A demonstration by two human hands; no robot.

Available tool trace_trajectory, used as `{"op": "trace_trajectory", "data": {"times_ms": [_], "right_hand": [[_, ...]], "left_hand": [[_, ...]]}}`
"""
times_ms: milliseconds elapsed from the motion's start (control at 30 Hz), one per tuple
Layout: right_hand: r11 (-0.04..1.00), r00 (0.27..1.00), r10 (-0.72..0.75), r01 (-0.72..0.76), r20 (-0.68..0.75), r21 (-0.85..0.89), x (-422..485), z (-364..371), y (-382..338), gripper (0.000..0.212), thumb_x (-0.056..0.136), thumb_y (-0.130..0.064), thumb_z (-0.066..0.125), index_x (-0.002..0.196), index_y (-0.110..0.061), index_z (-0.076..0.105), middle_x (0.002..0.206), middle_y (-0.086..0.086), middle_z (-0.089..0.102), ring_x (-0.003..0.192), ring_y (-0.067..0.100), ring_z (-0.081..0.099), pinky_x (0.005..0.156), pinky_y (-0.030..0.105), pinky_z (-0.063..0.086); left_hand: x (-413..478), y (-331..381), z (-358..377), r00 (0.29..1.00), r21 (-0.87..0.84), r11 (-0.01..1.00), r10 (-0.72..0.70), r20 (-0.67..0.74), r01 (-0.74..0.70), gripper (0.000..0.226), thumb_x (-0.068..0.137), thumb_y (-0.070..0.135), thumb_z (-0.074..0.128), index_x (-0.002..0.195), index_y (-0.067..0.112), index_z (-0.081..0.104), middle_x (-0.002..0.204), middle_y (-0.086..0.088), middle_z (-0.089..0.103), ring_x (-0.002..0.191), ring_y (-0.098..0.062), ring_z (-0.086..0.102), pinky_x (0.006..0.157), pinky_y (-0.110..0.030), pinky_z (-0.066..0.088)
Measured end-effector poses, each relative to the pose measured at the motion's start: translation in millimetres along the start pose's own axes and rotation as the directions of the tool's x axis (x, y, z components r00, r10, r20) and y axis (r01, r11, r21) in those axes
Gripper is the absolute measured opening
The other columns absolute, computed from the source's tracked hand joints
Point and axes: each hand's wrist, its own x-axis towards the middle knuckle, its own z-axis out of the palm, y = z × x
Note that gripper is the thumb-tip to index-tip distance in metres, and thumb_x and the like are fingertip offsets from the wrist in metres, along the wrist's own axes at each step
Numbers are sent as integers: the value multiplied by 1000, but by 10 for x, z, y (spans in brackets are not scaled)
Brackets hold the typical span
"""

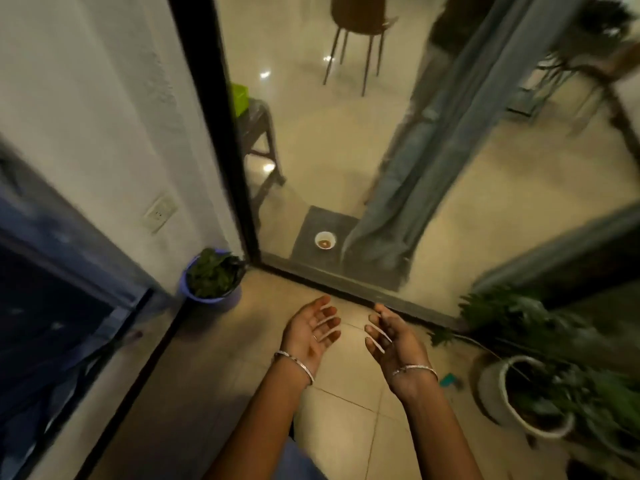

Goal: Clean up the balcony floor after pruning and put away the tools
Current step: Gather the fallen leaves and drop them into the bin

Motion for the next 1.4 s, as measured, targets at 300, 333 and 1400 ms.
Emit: {"op": "trace_trajectory", "data": {"times_ms": [300,333,1400], "right_hand": [[921,962,-167,231,-218,314,-1058,-1174,-504,26,96,-17,53,118,-10,66,85,3,67,72,15,61,71,30,48],[904,950,-175,259,-259,339,-1139,-1274,-546,25,97,-16,52,116,-11,66,84,2,67,72,15,61,70,29,47],[283,363,143,876,-920,390,-2923,-4338,-321,18,96,-12,54,106,-11,69,80,3,67,73,17,63,63,29,50]], "left_hand": [[-732,-678,1185,928,413,901,-261,265,135,24,97,25,52,107,12,69,94,-7,66,84,-20,60,72,-33,48],[-754,-730,1307,913,454,879,-297,279,147,24,97,25,52,107,12,69,93,-7,66,83,-20,60,73,-33,48],[-1990,-4090,3465,387,988,149,-908,157,-50,26,100,22,42,98,14,67,85,-3,62,73,-17,55,66,-30,44]]}}
